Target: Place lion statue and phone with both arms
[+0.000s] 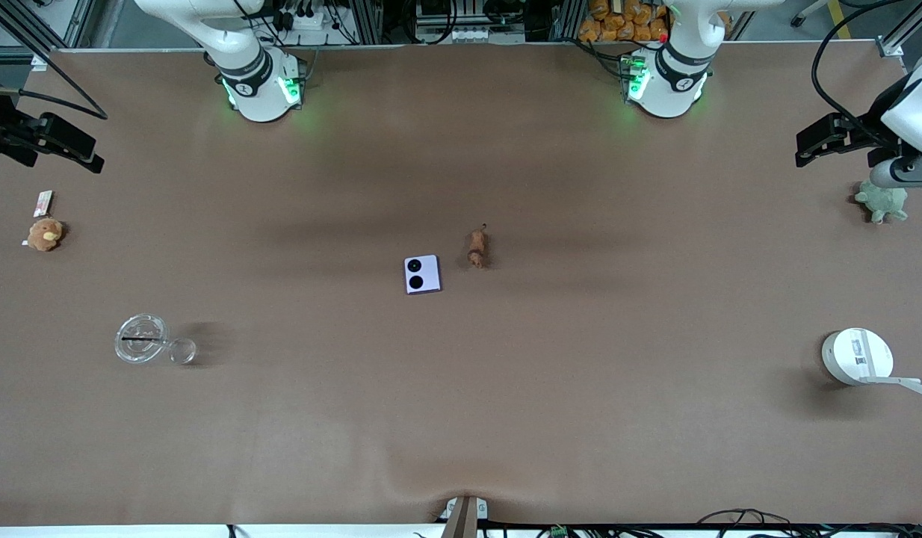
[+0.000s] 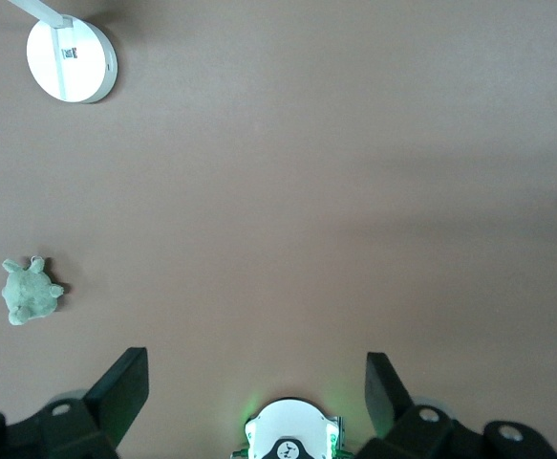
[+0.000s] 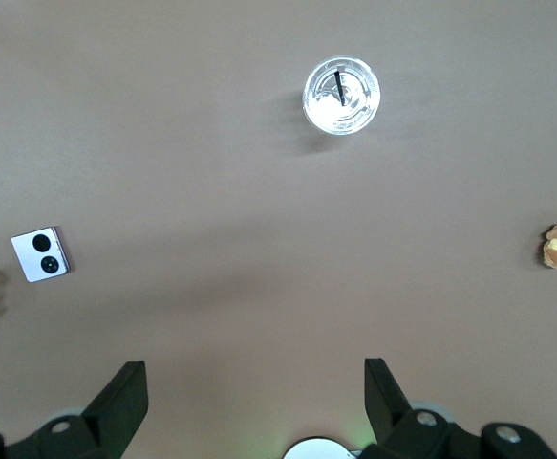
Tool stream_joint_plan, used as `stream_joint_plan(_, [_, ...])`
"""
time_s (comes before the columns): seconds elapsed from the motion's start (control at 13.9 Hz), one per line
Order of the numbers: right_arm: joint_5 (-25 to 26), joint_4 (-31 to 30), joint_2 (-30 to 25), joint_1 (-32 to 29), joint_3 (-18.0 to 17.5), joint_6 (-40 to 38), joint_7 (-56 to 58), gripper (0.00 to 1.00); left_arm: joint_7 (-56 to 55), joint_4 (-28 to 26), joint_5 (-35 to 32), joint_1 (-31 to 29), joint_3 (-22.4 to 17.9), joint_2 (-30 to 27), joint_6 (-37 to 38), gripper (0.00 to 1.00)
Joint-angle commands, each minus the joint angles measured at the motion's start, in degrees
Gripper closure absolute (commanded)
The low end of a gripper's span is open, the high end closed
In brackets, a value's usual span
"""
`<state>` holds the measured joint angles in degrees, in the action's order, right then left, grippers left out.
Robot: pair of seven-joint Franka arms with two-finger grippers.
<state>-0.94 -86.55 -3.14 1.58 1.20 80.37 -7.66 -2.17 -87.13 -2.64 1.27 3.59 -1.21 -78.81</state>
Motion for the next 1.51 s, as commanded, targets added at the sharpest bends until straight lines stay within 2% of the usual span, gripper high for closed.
stream_joint_plan(0.0, [0.15,-0.02,-0.55,0.53,0.12,0.14,-0.17,0.0,1.47,0.03,0.09,-0.48,0.19,-0.63,-0.11,0.0])
stream_joint_plan(0.5, [0.42,-0.02,-0.55,0.35,0.03,0.14,2.91,0.0,1.91,0.29,0.09,-0.39,0.27,0.15,-0.47,0.0])
stream_joint_plan(0.93, [-0.02,-0.02,-0.28,0.18,0.12,0.05,2.73,0.0,-0.73,0.65,2.81,0.4,0.27,3.58,-0.64,0.0])
stream_joint_plan(1.08, [-0.11,-0.02,-0.2,0.35,0.12,0.14,2.73,0.0,-0.82,2.3,3.34,0.84,0.45,6.12,-1.0,0.0])
stream_joint_plan(1.43, [-0.2,-0.02,-0.2,0.35,0.21,0.14,2.82,0.0,-3.34,3.55,3.08,8.04,1.68,12.19,-2.31,0.0])
